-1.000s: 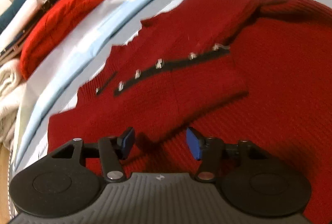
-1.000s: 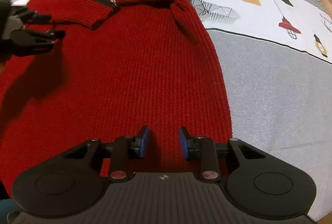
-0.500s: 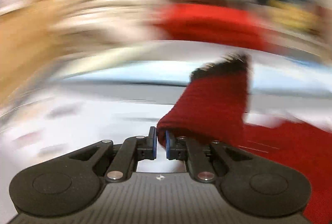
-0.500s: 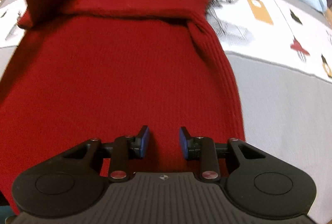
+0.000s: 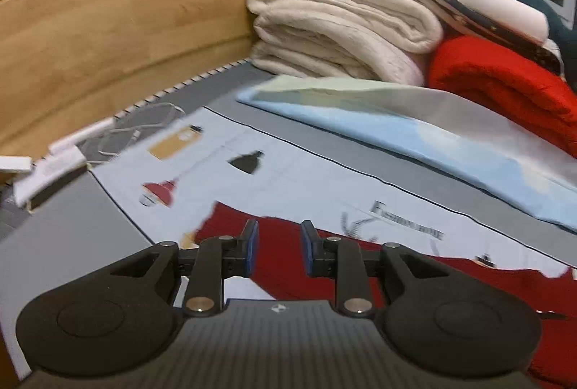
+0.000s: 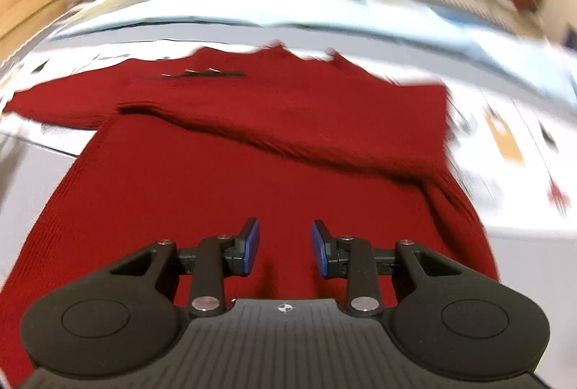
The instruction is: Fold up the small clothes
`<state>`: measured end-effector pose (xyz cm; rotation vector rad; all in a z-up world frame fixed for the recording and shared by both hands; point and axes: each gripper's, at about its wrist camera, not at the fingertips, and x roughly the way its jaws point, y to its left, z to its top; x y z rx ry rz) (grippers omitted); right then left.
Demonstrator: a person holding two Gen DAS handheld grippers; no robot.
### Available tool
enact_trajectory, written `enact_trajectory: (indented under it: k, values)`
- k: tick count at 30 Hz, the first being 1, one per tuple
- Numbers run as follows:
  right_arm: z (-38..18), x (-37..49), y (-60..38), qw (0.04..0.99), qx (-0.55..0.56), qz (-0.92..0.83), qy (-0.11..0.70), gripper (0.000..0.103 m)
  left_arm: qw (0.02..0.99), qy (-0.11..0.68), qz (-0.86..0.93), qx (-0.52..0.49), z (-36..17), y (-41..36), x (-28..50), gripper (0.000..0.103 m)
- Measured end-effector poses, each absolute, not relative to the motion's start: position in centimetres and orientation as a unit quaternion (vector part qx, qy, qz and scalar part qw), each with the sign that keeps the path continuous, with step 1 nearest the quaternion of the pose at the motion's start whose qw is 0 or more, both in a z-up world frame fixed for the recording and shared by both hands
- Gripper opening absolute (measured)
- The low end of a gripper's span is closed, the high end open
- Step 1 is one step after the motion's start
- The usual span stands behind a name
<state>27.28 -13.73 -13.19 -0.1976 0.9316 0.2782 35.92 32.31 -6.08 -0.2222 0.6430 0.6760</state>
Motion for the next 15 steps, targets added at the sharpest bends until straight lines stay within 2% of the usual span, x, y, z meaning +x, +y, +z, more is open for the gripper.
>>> enact_trajectory:
  k: [4,8,11,13,14,15]
  values:
    - [-15.4,30.1,-7.6,0.887,-0.171,0.16,0.399,0.034,0.89,0.31,0.317,-0.11,-6.2,31.8,35.7,0.031]
    - [-18.1,33.7,-1.8,0.874,-0.242,0.181,0.381,0.044,0.888,0.307,0.321,-0.121,-5.6,32.7,35.6,0.032]
    - [-20.4,35.1,1.6,0.846,-0.323,0.216,0.366,0.043,0.886,0.307,0.324,-0.126,-5.3,32.9,35.7,0.032]
    - [-21.5,35.3,2.8,0.826,-0.379,0.238,0.343,0.039,0.886,0.312,0.32,-0.127,-5.2,32.7,36.0,0.031]
    - [-21.6,35.4,2.9,0.819,-0.394,0.249,0.333,0.019,0.887,0.312,0.317,-0.127,-5.2,32.4,36.2,0.032]
    - [-21.5,35.6,2.9,0.812,-0.401,0.263,0.334,0.011,0.888,0.312,0.313,-0.125,-5.2,32.1,36.4,0.031]
